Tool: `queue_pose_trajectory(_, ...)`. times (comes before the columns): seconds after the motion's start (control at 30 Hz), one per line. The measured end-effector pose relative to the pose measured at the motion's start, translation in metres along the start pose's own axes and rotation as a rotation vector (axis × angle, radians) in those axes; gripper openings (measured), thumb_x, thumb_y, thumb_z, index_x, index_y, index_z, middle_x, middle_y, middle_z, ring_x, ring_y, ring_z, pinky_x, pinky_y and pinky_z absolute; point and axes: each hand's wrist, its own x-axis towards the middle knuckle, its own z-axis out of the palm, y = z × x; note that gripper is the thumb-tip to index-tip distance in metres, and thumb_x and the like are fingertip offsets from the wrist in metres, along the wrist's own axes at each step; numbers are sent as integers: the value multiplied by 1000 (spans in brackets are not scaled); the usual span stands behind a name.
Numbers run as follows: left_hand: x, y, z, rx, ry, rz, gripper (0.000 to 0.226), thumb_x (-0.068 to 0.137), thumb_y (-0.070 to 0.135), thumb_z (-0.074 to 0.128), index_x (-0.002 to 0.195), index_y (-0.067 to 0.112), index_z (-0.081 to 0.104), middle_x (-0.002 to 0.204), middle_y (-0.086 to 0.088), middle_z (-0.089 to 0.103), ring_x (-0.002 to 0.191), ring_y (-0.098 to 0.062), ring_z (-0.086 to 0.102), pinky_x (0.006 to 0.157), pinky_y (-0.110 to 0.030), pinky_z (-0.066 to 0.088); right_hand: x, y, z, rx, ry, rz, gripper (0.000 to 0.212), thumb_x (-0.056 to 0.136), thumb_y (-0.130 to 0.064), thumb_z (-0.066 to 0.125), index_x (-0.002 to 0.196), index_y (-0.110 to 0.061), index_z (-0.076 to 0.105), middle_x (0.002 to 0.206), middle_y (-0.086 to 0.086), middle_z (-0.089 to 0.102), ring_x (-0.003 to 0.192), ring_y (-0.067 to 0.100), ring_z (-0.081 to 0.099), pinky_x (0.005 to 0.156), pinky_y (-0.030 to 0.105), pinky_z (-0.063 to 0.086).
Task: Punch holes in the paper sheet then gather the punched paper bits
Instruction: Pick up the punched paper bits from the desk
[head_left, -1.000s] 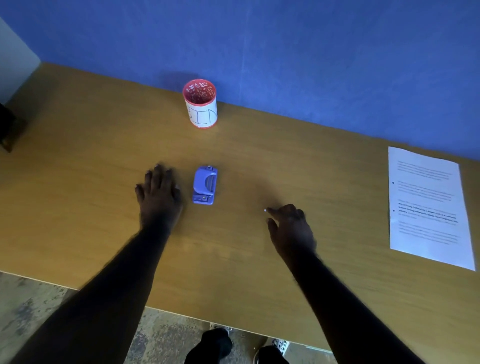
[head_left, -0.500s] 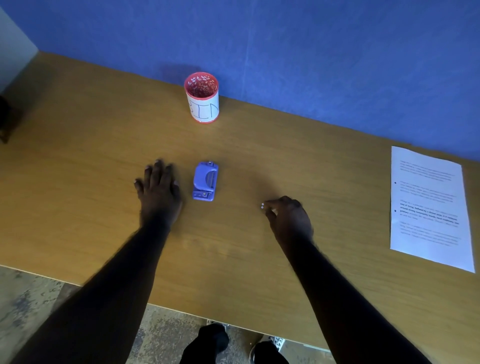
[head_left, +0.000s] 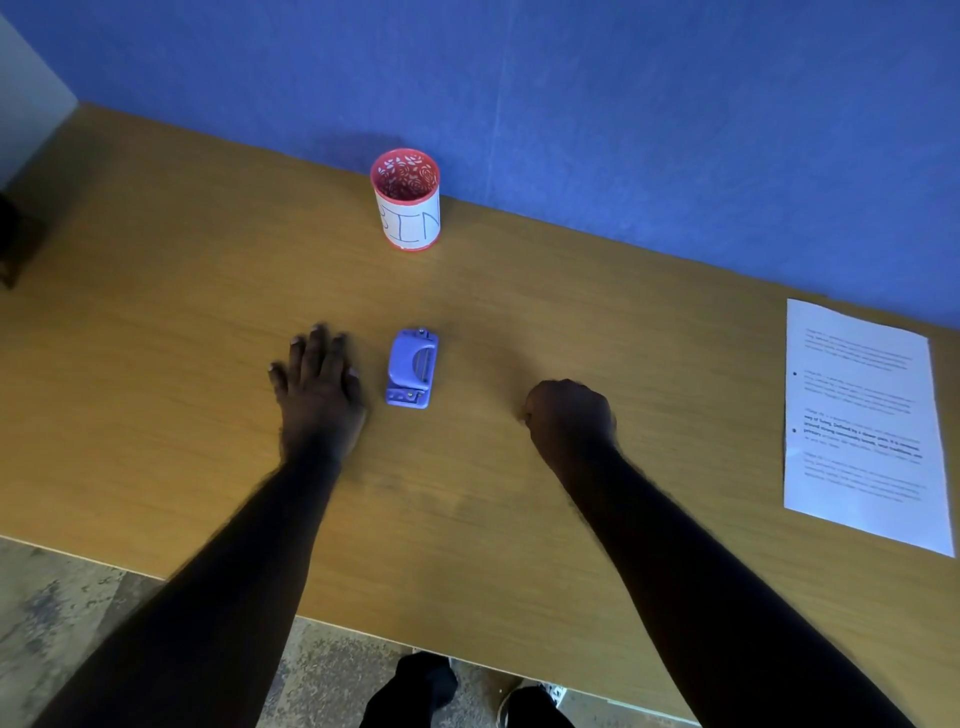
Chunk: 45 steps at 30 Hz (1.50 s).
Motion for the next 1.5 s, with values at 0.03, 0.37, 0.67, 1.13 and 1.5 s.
queue_pose_trajectory(0.03, 0, 0, 0, 2, 0, 2, 50, 99, 20, 50, 148, 12, 43, 162, -12, 29, 150, -35, 22, 119, -61, 10, 2, -1, -2, -17, -8, -5, 9, 92, -18, 65, 96, -14, 72, 81, 0, 71, 62, 16, 62, 56, 30, 55)
queue_pose_trajectory(0.37, -3, 2, 1, 39, -17, -12, 53, 100, 24, 44, 152, 16, 34, 164, -8, 23, 152, -32, 17, 121, -59, 8, 14, -9, -11, -88, -42, -51, 8, 89, -9, 64, 81, -11, 66, 57, -3, 50, 56, 15, 57, 52, 29, 48)
queue_pose_trajectory(0.67, -3, 3, 1, 65, -49, -24, 54, 101, 27, 39, 154, 18, 28, 166, -6, 18, 153, -30, 14, 122, -58, 7, 15, -11, -5, -99, -51, -37, 6, 89, -11, 63, 87, -11, 68, 62, -1, 54, 56, 16, 56, 52, 29, 48)
queue_pose_trajectory(1.13, -3, 5, -2, 53, -19, -31, 52, 102, 26, 41, 152, 16, 34, 165, -7, 23, 152, -31, 17, 122, -57, 6, 17, 6, 4, 169, -70, 23, 13, 89, -29, 60, 91, -18, 66, 73, -2, 62, 65, 15, 60, 62, 30, 55)
queue_pose_trajectory(1.5, -2, 0, 4, 74, -9, -18, 54, 100, 26, 41, 152, 17, 34, 164, -8, 24, 152, -32, 18, 121, -58, 8, 8, 66, 9, 839, 22, 110, 14, 87, -20, 66, 74, -24, 68, 64, -3, 69, 50, 3, 59, 45, 16, 43)
